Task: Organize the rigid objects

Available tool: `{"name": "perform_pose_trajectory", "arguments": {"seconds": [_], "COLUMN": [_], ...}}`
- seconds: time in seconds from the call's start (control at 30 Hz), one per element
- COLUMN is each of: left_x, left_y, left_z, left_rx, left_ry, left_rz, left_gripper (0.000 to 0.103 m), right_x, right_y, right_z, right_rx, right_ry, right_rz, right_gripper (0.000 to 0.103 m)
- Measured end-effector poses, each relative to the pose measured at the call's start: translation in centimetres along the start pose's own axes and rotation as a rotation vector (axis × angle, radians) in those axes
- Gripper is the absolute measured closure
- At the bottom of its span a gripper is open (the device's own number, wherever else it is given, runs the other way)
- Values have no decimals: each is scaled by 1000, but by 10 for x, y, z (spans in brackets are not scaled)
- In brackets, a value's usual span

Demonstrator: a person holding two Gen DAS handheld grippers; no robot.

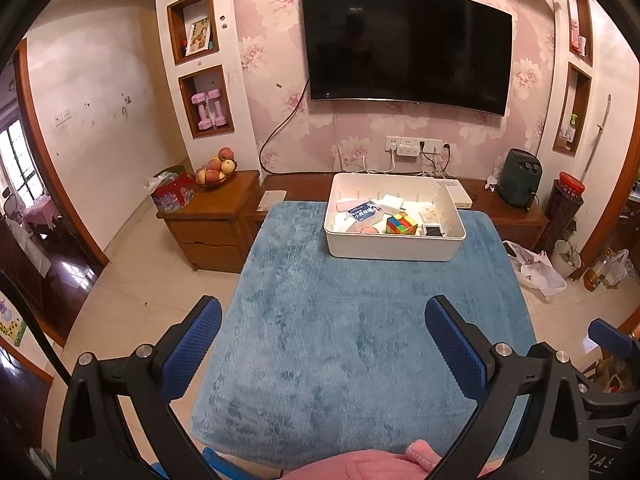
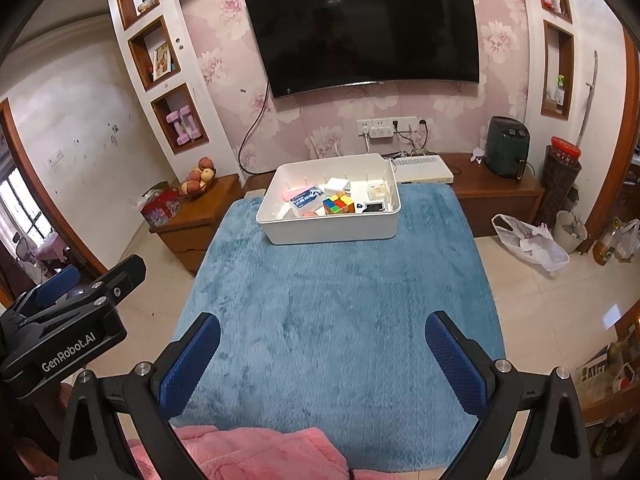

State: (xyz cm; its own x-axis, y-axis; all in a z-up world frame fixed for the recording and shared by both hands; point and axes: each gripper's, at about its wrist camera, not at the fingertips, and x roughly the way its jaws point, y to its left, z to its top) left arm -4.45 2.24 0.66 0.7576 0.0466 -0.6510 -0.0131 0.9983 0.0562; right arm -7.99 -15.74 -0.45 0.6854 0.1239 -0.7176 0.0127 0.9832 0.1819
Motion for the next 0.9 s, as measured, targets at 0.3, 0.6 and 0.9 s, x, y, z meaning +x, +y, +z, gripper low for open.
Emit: {"name": "perform_pose_trajectory", "arguments": {"seconds": [0.3,0.6,0.9], "left_x": [2,3,3], "left_y": [-3,-4,-4], "left_z": [-5,-4,-5], "left_rx": [6,4,5], "left_ry": [5,6,10], "left_rz": [-3,-3,-3], "left_gripper": [1,1,1], "right_x": [5,5,6], "right_y": [0,0,0], "right_z": [-1,0,-2], "right_rx": [18,20,21], "right_ry": [25,27,32], "right_rz": [2,1,-4], "right_gripper": [0,0,0]}}
